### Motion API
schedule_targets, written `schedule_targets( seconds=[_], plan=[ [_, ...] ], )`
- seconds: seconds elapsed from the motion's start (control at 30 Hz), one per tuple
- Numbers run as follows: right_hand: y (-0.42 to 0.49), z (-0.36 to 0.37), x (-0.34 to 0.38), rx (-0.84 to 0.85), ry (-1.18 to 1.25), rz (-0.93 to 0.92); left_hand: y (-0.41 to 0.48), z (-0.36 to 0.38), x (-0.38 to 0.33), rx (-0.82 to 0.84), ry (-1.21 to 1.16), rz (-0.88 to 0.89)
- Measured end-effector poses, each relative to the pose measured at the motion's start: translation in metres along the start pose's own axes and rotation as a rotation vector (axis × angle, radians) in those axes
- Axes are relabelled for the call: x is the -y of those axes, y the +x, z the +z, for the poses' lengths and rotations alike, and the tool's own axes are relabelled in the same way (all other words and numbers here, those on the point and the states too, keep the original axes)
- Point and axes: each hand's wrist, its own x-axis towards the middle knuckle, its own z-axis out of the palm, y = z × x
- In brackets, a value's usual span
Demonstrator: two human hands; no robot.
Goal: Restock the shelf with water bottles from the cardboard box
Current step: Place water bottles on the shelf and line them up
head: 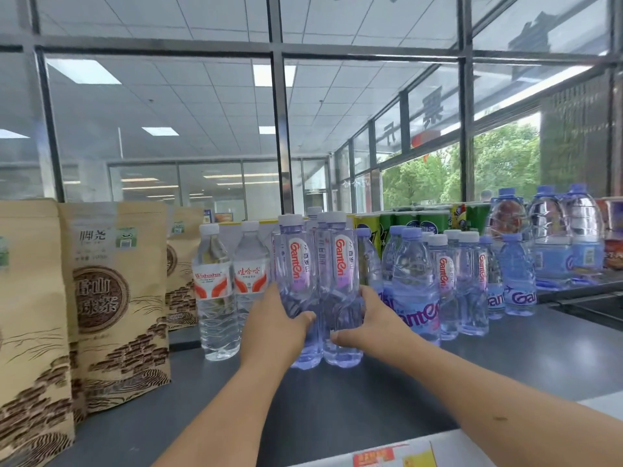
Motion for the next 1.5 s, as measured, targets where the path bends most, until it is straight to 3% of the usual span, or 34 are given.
schedule_targets(
  seconds=[0.33,0.57,0.73,0.8,0.9,1.13,1.33,1.5],
  plan=[
    [-0.005,0.001,0.006,-0.047,-0.114,0.018,-0.001,0.005,0.003,0.063,0.009,-0.083],
    [-0.01,-0.004,0.015,0.008,-0.266,0.058,-0.007,-0.001,-0.006,0.139,0.019,-0.082],
    [-0.038,-0.005,0.022,-0.015,-0.309,0.094,-0.034,-0.007,-0.022,-0.045,0.084,0.028],
    [-0.059,-0.011,0.026,-0.032,-0.339,0.058,-0.052,-0.01,-0.032,-0.097,0.115,0.101],
    [-0.1,-0.025,0.036,-0.038,-0.354,-0.046,-0.088,-0.007,-0.051,-0.032,0.135,0.19],
    [-0.206,-0.052,0.034,-0.095,-0.397,-0.314,-0.191,0.014,-0.096,0.013,0.05,0.147],
    [-0.294,-0.062,-0.012,-0.054,-0.266,-0.213,-0.287,0.037,-0.083,-0.032,0.014,0.044],
    [-0.385,-0.037,-0.087,0.047,-0.295,-0.055,-0.398,0.079,-0.027,0.118,-0.026,-0.1]
  ],
)
